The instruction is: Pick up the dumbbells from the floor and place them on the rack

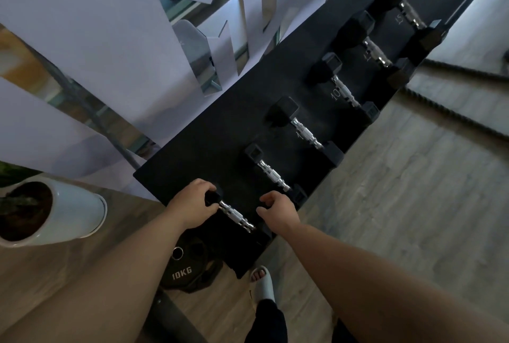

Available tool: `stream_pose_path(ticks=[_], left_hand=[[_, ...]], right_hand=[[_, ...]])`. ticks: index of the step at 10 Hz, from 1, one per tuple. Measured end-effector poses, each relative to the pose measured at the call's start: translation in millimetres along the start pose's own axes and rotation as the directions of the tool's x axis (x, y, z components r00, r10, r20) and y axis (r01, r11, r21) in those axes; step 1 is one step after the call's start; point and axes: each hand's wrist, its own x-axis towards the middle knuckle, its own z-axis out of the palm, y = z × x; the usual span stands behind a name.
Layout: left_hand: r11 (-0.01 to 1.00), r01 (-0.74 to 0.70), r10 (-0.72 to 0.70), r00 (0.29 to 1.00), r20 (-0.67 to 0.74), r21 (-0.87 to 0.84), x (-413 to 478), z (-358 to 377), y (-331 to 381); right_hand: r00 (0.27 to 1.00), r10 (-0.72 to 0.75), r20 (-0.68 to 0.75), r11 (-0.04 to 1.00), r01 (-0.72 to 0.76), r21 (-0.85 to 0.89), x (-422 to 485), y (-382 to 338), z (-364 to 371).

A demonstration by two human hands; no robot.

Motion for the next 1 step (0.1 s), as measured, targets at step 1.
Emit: stream_pose_path(ticks=[1], left_hand=[[0.999,0.045,-0.046,0.998,-0.034,-0.012,-7.9,-6.9,7.6]], right_hand=[[0.997,-0.071,0.016,0.997,0.072,-0.023,-7.4,-10.0,-19.1]])
